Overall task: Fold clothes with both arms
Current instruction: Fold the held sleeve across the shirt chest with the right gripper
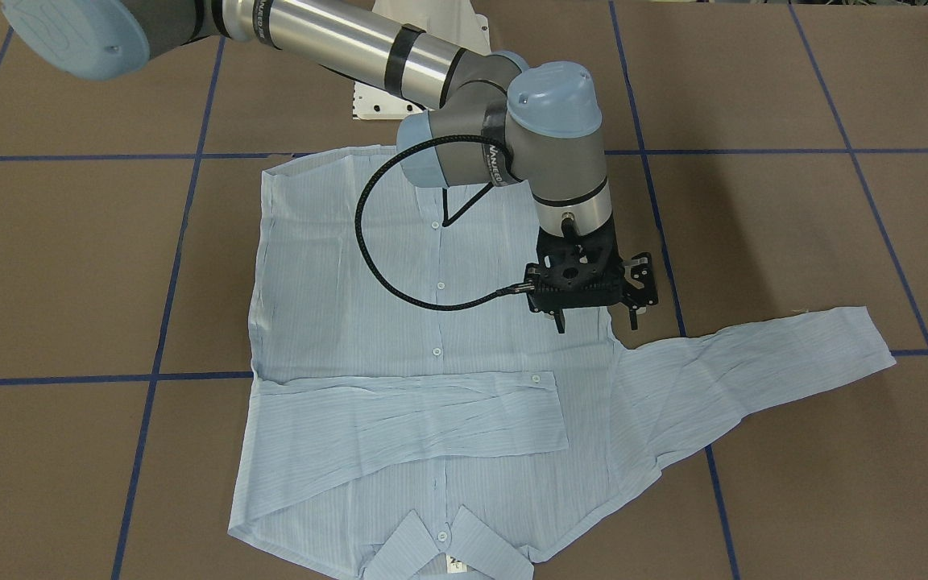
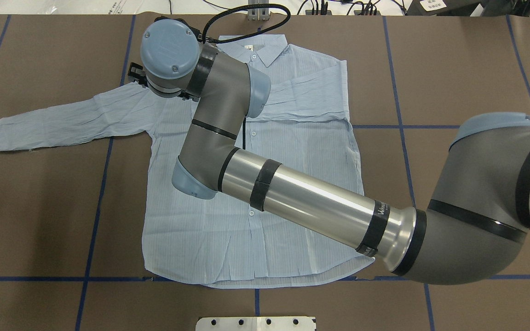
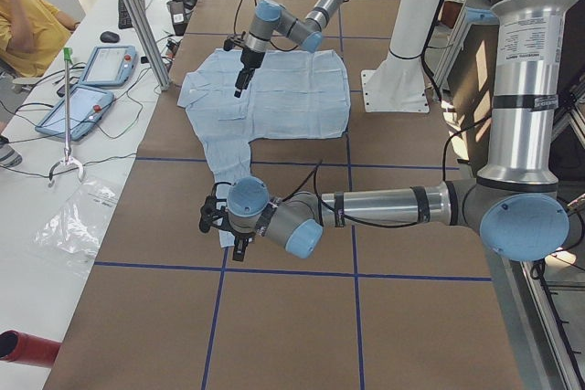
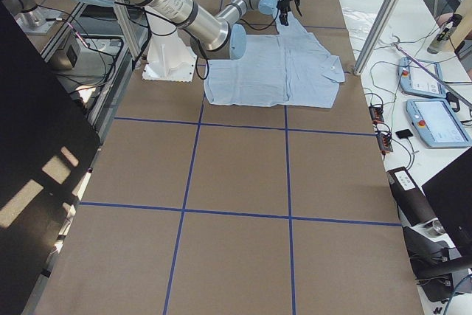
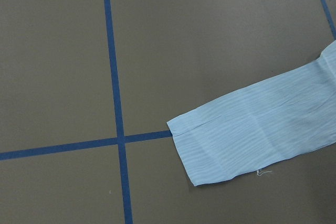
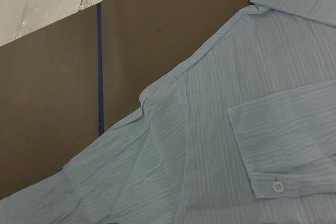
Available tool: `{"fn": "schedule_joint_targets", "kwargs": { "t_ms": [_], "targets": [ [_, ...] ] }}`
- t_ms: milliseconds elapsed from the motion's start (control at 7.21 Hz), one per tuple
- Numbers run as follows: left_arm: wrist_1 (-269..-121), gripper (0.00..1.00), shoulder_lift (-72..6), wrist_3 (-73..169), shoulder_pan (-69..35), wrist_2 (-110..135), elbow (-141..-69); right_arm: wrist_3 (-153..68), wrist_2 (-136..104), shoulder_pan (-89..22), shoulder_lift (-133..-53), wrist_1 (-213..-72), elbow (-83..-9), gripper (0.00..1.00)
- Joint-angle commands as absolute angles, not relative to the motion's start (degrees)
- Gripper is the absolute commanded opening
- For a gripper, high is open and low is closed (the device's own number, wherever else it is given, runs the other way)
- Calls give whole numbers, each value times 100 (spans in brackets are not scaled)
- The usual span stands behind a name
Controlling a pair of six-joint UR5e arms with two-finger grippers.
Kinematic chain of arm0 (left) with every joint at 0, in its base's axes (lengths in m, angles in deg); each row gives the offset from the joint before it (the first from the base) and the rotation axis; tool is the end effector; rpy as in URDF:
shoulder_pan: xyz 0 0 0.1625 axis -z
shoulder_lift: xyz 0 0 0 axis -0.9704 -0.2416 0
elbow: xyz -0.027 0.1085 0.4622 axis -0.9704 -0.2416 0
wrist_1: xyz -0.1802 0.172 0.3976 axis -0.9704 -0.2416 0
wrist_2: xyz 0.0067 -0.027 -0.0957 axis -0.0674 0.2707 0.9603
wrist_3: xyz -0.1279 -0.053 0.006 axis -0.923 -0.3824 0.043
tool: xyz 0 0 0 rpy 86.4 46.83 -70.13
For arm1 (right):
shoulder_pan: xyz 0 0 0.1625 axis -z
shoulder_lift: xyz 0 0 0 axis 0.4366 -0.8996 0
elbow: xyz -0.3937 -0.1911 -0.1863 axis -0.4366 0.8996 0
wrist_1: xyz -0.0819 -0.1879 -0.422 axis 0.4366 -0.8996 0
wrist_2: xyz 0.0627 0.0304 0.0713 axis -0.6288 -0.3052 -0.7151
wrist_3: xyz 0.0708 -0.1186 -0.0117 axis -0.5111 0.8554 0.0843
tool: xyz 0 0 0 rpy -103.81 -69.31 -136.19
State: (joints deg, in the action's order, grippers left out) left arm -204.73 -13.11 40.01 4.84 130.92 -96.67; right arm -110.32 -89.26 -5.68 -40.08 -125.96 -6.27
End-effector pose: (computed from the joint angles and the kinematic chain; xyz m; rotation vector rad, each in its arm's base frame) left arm 0.0637 -0.5685 0.7330 0.2094 0.9433 -0.0065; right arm -0.7777 -0.6168 0.0031 0.2749 -1.1260 0.3426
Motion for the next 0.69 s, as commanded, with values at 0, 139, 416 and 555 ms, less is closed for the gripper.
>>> {"fn": "schedule_joint_targets", "kwargs": {
  "t_ms": [0, 139, 416, 555],
  "targets": [
    [-21141, 98, -1386, 3603, 107, 13026, -9054, -11071, -8931, -619, -4806, -12594, -1662, 93],
    [-21659, 98, -1395, 2992, 63, 13035, -8832, -11054, -8948, -697, -5193, -12585, -2077, 92],
    [-21954, 94, -1430, 2005, -350, 13026, -8786, -11036, -8966, -707, -5381, -12568, -2195, 91],
    [-21954, 92, -1561, 1975, -377, 13026, -8664, -11010, -8975, -724, -5791, -12559, -2683, 90]
  ]
}}
